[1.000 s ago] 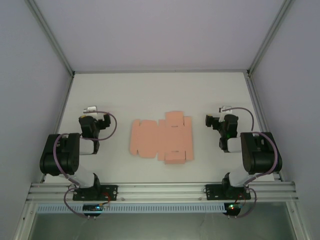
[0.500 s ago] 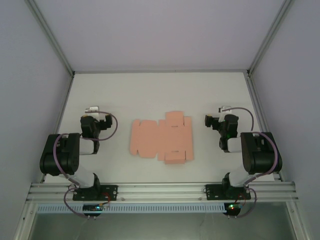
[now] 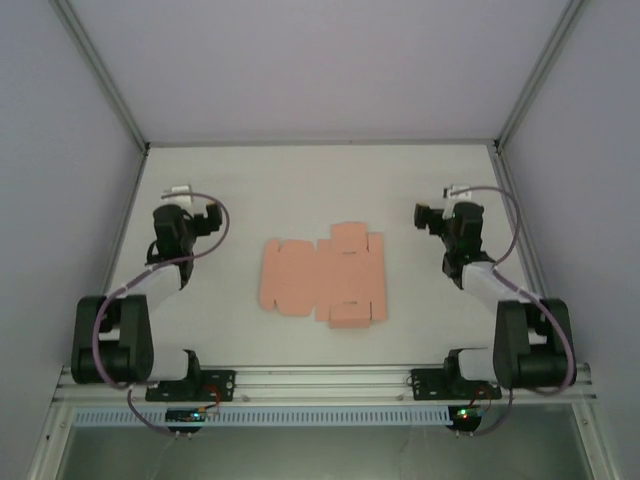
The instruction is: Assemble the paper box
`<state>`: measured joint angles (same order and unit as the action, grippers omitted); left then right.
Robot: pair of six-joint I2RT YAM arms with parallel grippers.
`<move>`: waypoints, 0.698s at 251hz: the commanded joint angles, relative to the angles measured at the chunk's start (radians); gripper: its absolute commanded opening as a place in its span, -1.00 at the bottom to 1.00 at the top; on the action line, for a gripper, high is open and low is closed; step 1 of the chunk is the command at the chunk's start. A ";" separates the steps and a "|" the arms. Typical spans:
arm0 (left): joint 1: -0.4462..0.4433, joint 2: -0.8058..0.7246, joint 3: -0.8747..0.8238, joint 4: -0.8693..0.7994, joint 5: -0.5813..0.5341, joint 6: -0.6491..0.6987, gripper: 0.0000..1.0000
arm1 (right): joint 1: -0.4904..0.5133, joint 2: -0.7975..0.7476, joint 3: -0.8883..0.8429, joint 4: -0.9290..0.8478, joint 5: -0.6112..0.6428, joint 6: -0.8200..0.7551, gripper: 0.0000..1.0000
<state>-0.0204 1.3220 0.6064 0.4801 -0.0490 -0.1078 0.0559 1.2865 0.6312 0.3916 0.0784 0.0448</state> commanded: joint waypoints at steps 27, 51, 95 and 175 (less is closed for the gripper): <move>-0.157 -0.045 0.172 -0.501 0.102 -0.206 0.99 | 0.181 -0.060 0.242 -0.625 -0.090 0.184 0.91; -0.240 -0.040 0.172 -0.581 0.139 -0.235 0.99 | 0.292 -0.046 0.236 -0.675 -0.185 0.236 0.73; -0.304 -0.026 0.111 -0.604 0.256 -0.278 0.99 | 0.424 0.024 0.150 -0.659 -0.307 0.321 0.28; -0.305 0.060 -0.023 -0.390 0.574 -0.332 0.99 | 0.422 0.204 -0.016 -0.456 -0.332 0.316 0.08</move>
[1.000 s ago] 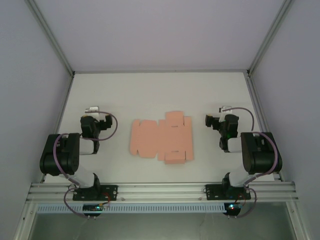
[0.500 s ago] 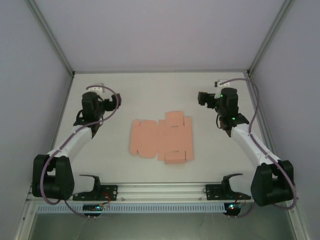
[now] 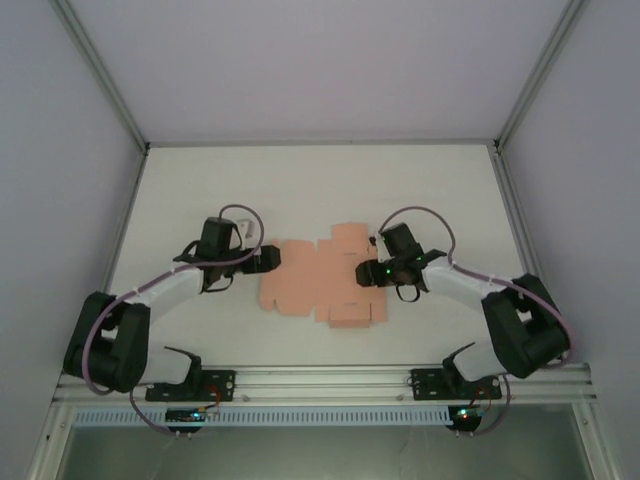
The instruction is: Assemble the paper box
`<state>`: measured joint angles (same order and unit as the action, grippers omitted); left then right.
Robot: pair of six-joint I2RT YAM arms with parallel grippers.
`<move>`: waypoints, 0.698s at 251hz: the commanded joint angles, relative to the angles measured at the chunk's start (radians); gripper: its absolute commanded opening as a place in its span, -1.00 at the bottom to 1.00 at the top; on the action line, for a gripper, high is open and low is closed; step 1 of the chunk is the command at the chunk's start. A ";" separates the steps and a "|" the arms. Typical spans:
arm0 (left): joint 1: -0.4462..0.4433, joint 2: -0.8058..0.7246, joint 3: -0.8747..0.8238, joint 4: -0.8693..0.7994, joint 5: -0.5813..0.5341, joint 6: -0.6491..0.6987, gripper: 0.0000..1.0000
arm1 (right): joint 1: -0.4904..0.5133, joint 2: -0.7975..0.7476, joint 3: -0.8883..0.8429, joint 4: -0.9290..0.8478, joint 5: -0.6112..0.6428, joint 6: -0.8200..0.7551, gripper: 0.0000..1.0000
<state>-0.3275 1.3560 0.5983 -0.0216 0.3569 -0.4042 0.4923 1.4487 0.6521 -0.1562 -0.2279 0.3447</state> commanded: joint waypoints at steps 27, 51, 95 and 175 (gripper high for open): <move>0.001 0.062 -0.039 0.197 0.248 -0.060 0.99 | -0.035 0.087 -0.063 0.157 -0.038 0.027 0.08; 0.001 0.108 -0.053 0.255 0.276 -0.081 0.83 | -0.048 0.106 -0.096 0.223 -0.056 0.018 0.08; 0.001 0.162 -0.086 0.513 0.413 -0.194 0.15 | -0.066 0.112 -0.110 0.270 -0.085 0.001 0.08; 0.002 0.044 -0.042 0.628 0.382 -0.237 -1.00 | -0.158 -0.135 -0.021 0.092 -0.122 -0.037 0.63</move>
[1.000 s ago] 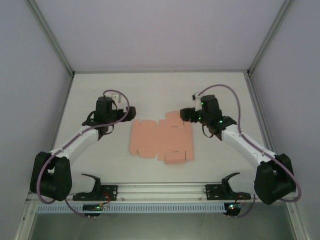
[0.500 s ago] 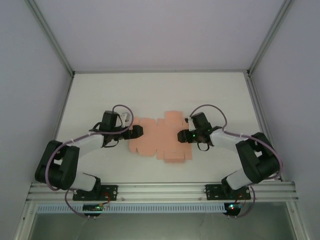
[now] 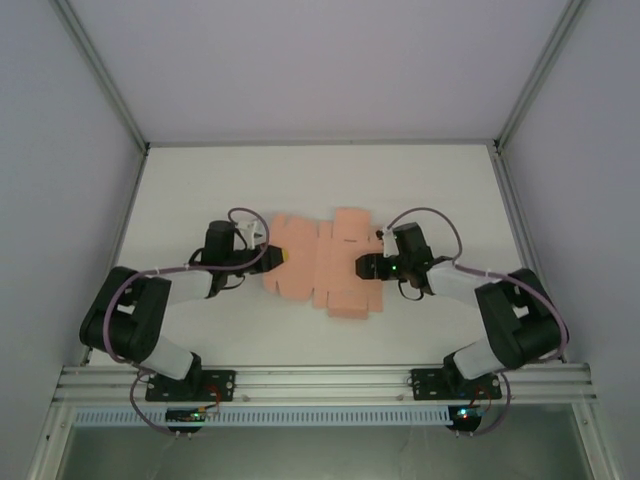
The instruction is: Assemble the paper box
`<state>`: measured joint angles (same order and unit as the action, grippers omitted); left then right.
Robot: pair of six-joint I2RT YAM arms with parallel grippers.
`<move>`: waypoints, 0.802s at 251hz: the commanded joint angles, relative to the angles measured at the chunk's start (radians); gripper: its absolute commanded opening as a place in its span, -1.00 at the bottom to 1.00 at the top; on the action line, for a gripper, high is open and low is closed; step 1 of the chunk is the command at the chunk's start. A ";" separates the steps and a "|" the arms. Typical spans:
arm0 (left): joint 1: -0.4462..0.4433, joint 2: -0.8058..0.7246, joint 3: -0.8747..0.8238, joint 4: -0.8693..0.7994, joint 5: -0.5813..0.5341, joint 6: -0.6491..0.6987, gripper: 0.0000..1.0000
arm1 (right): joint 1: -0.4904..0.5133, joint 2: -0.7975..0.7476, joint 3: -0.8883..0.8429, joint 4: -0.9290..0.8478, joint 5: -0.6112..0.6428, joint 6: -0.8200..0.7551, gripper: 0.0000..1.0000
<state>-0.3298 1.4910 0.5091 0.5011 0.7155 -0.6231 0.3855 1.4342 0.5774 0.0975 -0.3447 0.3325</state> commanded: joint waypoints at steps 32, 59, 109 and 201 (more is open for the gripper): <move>0.006 -0.199 0.086 0.117 0.019 -0.056 -1.00 | -0.121 -0.282 0.127 -0.307 -0.036 -0.046 0.86; 0.015 -0.272 0.115 0.105 -0.016 -0.096 -1.00 | -0.174 -0.386 0.131 -0.329 -0.128 -0.049 0.81; 0.023 -0.342 0.134 0.200 0.065 -0.205 -1.00 | -0.268 -0.426 0.158 -0.302 -0.390 0.013 0.55; 0.026 -0.379 0.117 0.201 0.093 -0.221 -1.00 | -0.277 -0.395 0.200 -0.187 -0.574 0.036 -0.69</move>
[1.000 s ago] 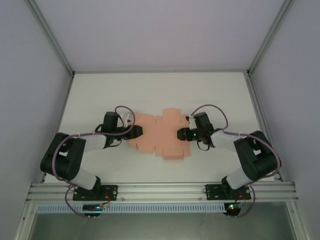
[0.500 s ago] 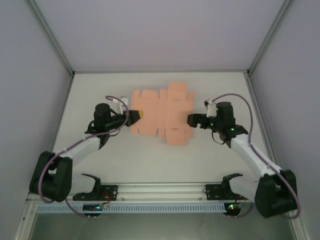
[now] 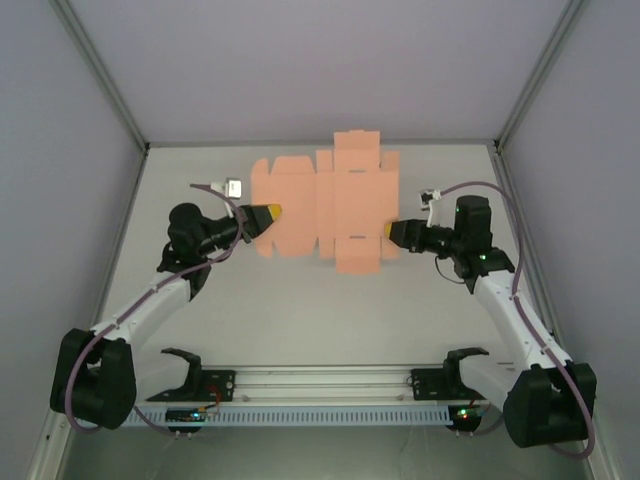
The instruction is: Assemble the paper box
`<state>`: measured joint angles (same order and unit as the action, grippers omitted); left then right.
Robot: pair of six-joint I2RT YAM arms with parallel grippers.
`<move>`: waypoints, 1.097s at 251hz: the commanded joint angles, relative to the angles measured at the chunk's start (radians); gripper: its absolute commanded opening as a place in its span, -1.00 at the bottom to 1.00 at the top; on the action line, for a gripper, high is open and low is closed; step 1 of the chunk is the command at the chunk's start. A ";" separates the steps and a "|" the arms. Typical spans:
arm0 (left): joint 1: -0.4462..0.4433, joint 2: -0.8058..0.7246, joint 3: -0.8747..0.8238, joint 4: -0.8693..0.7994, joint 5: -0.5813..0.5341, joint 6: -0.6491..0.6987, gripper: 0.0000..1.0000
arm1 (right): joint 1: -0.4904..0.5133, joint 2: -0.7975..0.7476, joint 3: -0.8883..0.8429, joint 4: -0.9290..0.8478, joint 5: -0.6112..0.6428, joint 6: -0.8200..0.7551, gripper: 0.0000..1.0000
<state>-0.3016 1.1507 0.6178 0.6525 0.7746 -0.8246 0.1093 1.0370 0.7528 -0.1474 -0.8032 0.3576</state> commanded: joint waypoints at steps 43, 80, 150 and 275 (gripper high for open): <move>0.002 -0.054 0.011 -0.048 0.004 0.024 -0.54 | 0.006 0.000 0.008 0.138 -0.140 -0.001 -1.00; 0.004 -0.114 0.049 -0.441 -0.257 0.215 0.99 | 0.033 0.001 0.033 -0.006 -0.005 -0.102 -1.00; 0.009 -0.198 0.108 -0.906 -0.776 0.351 0.99 | 0.126 0.174 0.098 -0.201 0.206 -0.315 -1.00; 0.012 0.005 0.264 -0.851 -0.591 0.390 0.99 | 0.471 0.501 0.210 0.092 0.974 -1.080 -1.00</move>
<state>-0.2943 1.1110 0.8078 -0.2081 0.1246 -0.4629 0.5186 1.5093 0.9604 -0.2268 -0.0799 -0.4412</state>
